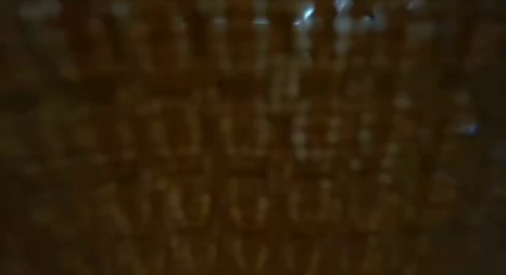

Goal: Fold towel
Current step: Fold the yellow towel

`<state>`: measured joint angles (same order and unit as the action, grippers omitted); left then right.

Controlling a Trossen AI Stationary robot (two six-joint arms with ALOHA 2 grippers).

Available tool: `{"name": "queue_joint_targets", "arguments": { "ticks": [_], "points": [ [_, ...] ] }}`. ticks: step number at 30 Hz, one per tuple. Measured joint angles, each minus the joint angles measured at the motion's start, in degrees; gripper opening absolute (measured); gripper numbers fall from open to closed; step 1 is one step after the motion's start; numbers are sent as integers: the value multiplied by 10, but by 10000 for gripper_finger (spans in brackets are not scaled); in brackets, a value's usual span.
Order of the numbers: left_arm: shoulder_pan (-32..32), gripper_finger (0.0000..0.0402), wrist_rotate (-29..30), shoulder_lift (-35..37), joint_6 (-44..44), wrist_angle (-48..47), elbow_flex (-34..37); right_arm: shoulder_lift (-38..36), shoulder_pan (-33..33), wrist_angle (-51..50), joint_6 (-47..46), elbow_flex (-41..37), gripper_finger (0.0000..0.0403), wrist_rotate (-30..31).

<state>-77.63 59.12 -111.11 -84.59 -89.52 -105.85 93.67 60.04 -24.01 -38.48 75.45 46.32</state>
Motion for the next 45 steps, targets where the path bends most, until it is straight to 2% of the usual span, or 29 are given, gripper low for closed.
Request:
{"name": "queue_joint_targets", "arguments": {
  "ticks": [4,7,14,17,22,24,28,32,35,40,45],
  "points": [
    [26,5,1,2,-23,-4,56,6,-24,-11,-4,-37,4,44],
    [63,5,-9,2,-32,-4,99,6,-52,-57,-35,-64,4,70],
    [160,5,-138,2,-19,-4,217,6,-122,-198,-199,-124,4,79],
    [191,5,-181,2,-20,-4,268,5,-146,-211,-228,-155,4,69],
    [225,5,-213,3,-30,-5,335,6,-175,-210,-247,-185,4,66],
    [233,5,-214,3,-35,-5,352,6,-180,-209,-247,-187,4,65],
    [238,5,-164,4,-40,-5,360,6,-181,-218,-229,-168,4,80],
    [253,5,-147,15,-35,-5,365,5,-184,-243,-226,-146,4,91],
    [269,5,-163,15,-7,10,385,5,-200,-234,-231,-152,4,55],
    [277,6,-235,15,27,68,420,26,-218,-190,-232,-181,7,-84],
    [278,37,-286,15,50,110,435,45,-228,-169,-268,-199,44,-177]
  ]
}}
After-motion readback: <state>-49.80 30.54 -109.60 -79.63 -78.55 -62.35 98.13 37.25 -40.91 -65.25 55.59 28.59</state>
